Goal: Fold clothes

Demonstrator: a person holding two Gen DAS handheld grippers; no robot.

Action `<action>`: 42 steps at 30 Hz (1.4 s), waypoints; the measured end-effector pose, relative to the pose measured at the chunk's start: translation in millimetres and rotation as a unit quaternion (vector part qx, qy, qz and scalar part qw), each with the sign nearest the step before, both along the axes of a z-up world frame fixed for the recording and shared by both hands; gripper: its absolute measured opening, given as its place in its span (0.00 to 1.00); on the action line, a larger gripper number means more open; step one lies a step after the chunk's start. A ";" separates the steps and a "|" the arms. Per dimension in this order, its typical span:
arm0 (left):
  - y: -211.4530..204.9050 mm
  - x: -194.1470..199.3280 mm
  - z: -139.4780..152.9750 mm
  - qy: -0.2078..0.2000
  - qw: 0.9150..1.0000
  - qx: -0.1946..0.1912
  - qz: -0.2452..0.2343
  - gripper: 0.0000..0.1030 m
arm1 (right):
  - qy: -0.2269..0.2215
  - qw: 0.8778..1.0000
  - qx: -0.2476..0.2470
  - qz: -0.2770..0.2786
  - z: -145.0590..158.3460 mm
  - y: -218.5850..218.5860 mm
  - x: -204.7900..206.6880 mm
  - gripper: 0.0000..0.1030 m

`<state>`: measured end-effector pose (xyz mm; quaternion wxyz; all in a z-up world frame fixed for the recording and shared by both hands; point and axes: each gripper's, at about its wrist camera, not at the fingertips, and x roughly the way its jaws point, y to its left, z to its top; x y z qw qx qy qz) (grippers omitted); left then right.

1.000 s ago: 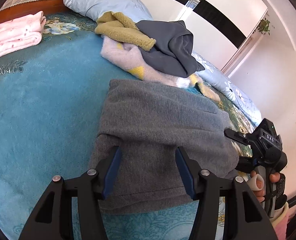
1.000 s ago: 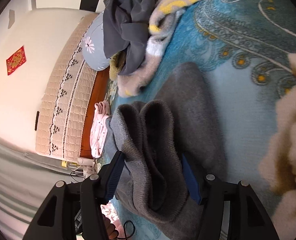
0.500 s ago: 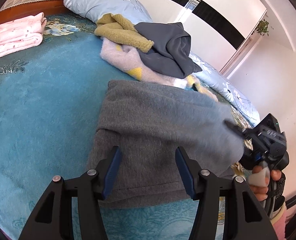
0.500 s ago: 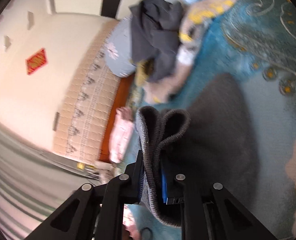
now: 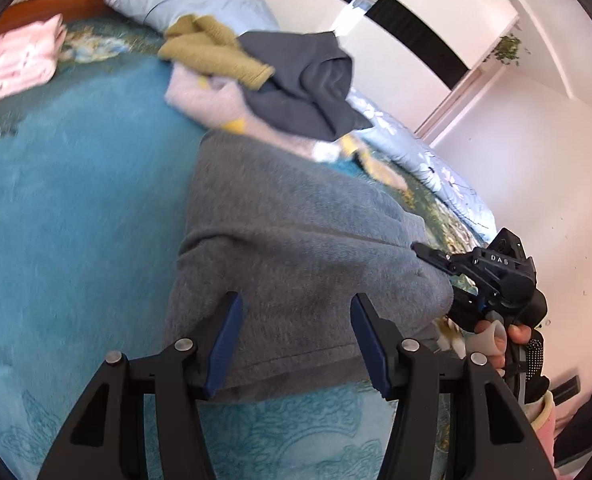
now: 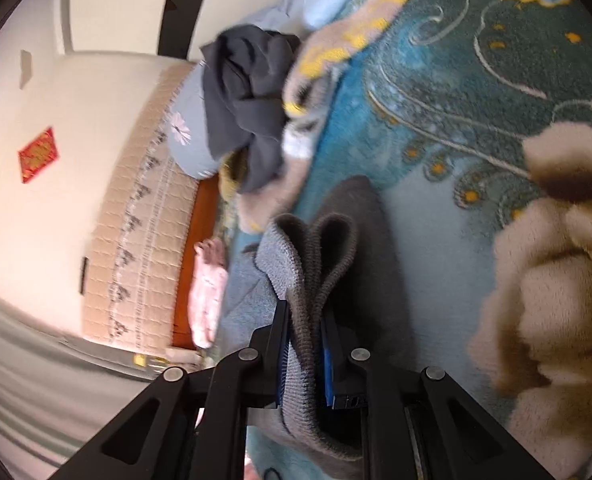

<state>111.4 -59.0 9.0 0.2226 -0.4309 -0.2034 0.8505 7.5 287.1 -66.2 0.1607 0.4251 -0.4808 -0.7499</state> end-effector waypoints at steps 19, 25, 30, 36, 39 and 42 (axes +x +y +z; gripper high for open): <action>-9.6 2.3 2.5 0.028 0.999 -0.032 0.018 0.55 | 0.097 0.977 0.188 0.032 76.6 -31.4 21.4 0.18; -14.7 0.1 -0.5 0.019 1.000 -0.011 0.017 0.55 | 0.067 0.958 0.267 0.079 70.1 -67.2 -16.1 0.18; -15.1 -0.7 -1.5 0.013 1.000 -0.009 0.016 0.55 | -0.011 0.959 0.264 0.098 33.4 -71.2 -40.9 0.14; -13.0 1.4 -3.3 0.007 1.000 -0.018 0.015 0.55 | -0.010 0.952 0.287 0.106 42.1 -73.7 -27.4 0.15; -13.5 2.3 -4.2 0.006 1.000 -0.018 0.015 0.55 | -0.001 0.943 0.313 0.117 48.0 -81.1 -3.7 0.18; -14.3 2.3 -5.4 0.005 1.000 -0.013 0.016 0.55 | 0.008 0.932 0.338 0.128 53.9 -88.4 20.1 0.18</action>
